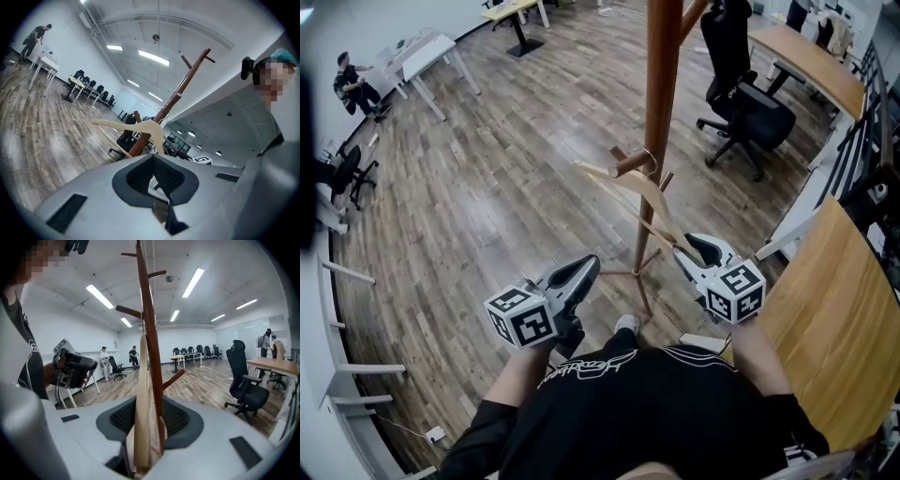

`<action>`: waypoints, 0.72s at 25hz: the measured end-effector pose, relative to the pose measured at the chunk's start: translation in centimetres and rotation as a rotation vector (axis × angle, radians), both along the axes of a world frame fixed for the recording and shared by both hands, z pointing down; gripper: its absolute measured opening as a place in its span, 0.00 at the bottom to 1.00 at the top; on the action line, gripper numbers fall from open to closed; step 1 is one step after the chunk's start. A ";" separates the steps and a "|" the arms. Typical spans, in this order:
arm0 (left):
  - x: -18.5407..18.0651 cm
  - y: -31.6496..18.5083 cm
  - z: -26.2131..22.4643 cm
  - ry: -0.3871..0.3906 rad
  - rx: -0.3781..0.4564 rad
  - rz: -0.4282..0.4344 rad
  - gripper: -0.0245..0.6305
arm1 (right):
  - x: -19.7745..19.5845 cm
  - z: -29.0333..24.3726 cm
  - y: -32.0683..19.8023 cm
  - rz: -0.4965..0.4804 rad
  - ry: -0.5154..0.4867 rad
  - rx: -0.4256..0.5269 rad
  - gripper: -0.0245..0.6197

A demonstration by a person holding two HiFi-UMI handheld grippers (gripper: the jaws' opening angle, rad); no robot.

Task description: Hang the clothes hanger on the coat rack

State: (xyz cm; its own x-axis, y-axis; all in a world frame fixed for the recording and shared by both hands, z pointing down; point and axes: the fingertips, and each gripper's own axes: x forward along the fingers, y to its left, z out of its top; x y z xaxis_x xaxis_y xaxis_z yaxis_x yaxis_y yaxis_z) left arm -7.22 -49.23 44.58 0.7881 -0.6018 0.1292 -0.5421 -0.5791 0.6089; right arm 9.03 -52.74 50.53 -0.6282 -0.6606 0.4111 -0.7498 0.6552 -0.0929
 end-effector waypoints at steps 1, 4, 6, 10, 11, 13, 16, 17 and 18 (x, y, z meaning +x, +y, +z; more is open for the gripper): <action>0.2 0.3 0.0 0.001 0.000 0.005 0.05 | 0.4 -0.3 0.1 0.010 -0.016 -0.002 0.31; 1.1 1.6 -0.2 -0.003 -0.003 0.031 0.05 | 1.9 -0.9 1.1 0.045 -0.018 -0.004 0.44; 1.6 2.6 -0.5 0.001 0.001 0.036 0.05 | 3.1 -1.9 2.2 0.070 -0.030 0.009 0.45; 2.9 5.2 -1.1 0.015 0.017 0.046 0.05 | 5.4 -7.0 5.6 0.118 -0.165 0.164 0.45; 3.1 5.8 -1.3 0.018 0.024 0.042 0.05 | 5.6 -8.4 6.7 0.109 -0.205 0.204 0.45; 3.3 7.2 -1.8 0.029 0.042 0.024 0.05 | 5.2 -10.4 9.0 0.059 -0.259 0.230 0.44; 3.6 10.0 -2.9 0.051 0.069 0.015 0.05 | 4.1 -12.0 12.9 -0.004 -0.296 0.251 0.44; 3.8 11.0 -3.2 0.053 0.079 0.018 0.05 | 3.8 -12.5 14.3 -0.020 -0.303 0.264 0.44; 3.9 12.1 -3.4 0.054 0.088 0.023 0.05 | 3.5 -12.9 15.6 -0.037 -0.311 0.273 0.44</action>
